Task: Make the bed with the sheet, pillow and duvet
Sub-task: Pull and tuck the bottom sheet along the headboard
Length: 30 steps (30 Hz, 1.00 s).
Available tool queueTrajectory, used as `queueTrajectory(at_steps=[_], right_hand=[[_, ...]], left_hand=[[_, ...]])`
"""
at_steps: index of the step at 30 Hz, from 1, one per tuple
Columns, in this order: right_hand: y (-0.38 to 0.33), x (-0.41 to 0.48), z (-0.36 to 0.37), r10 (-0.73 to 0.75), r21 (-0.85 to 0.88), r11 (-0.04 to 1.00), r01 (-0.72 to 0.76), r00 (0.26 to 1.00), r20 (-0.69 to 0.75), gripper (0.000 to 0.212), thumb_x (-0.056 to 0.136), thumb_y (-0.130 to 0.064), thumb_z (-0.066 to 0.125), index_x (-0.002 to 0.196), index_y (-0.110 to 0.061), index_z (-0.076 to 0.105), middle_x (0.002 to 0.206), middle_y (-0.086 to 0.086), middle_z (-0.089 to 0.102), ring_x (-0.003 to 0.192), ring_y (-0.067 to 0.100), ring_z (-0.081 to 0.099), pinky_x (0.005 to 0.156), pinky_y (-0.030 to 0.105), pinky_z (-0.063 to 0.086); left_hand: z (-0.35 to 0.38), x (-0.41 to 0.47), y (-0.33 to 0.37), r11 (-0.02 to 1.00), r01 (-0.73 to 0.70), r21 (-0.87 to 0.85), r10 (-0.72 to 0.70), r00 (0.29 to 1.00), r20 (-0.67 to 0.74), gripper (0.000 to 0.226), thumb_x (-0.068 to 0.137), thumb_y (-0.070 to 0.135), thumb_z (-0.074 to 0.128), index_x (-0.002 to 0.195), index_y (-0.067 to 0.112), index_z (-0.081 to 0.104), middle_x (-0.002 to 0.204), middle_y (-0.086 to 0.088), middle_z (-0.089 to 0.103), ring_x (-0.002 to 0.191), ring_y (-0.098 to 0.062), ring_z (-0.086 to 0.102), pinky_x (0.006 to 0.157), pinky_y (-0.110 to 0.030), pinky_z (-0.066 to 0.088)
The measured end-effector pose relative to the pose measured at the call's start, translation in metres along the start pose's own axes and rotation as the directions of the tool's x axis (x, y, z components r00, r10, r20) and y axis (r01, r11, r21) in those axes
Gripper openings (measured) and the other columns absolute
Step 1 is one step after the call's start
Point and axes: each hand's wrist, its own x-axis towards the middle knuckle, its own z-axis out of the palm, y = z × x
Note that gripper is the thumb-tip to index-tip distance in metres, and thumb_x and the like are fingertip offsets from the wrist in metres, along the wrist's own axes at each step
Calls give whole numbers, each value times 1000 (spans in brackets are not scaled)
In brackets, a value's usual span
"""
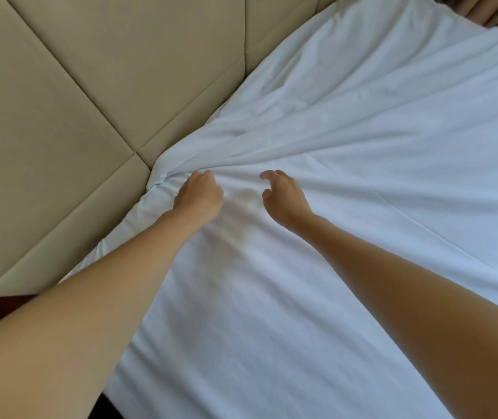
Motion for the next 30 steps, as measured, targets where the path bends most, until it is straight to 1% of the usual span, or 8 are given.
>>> queueTrajectory(at_steps=[10,13,15,17,19,22,26,30], right_hand=[[-21,97,-8,12,101,995,-1,993,-115,44,92,0,33,131,-11,50,123,12,47,103,29,54,81,28,39],[-27,122,-4,44,135,990,-32,995,-86,43,93,-2,33,132,-12,49,123,14,47,105,31,54,83,29,39],[-23,135,-2,162,219,965,-147,986,-51,39,94,-6,35,131,-9,46,126,15,46,111,32,51,92,32,41],[-19,144,-2,311,365,885,-289,950,-1,31,92,-12,38,122,-6,46,122,16,51,109,34,54,96,41,46],[-17,148,-5,407,513,775,-369,912,41,19,91,-15,38,108,-8,45,109,14,55,93,31,61,84,47,54],[-18,151,-10,418,542,741,-397,904,92,19,94,-17,36,107,-6,44,103,13,54,71,23,59,61,34,56],[-20,152,-18,436,529,723,-444,887,149,37,95,-30,35,111,-2,53,86,13,57,62,23,58,57,31,54],[-18,148,-24,494,546,653,-524,842,217,44,94,-44,35,93,-5,55,88,15,62,69,25,61,66,32,52]], left_hand=[[-31,117,3,998,-31,-58,29,999,-42,33,97,13,37,125,-4,38,135,-22,40,120,-35,41,83,-37,34],[-24,141,-2,994,-65,-86,75,991,110,69,95,26,49,149,7,10,153,-14,19,139,-31,25,108,-40,29],[-16,148,-2,997,-38,-62,48,982,183,86,90,37,56,150,12,1,155,-10,13,141,-32,20,113,-43,24],[-9,154,1,1000,2,-3,-1,990,143,86,85,41,62,148,11,12,151,-11,20,137,-33,24,110,-43,26],[-7,157,4,991,-8,130,3,999,35,65,88,33,63,137,3,33,140,-15,33,129,-34,34,103,-40,32],[-5,158,10,945,-95,314,124,990,-72,30,93,13,55,120,0,50,130,-17,46,122,-32,42,96,-37,38],[-16,155,11,994,-65,-90,53,990,-128,19,94,11,44,107,-1,51,118,-20,49,108,-37,48,84,-36,37],[-35,153,1,797,-35,-603,-47,992,-121,18,68,25,53,64,15,38,63,3,42,62,-21,37,41,-20,25]])
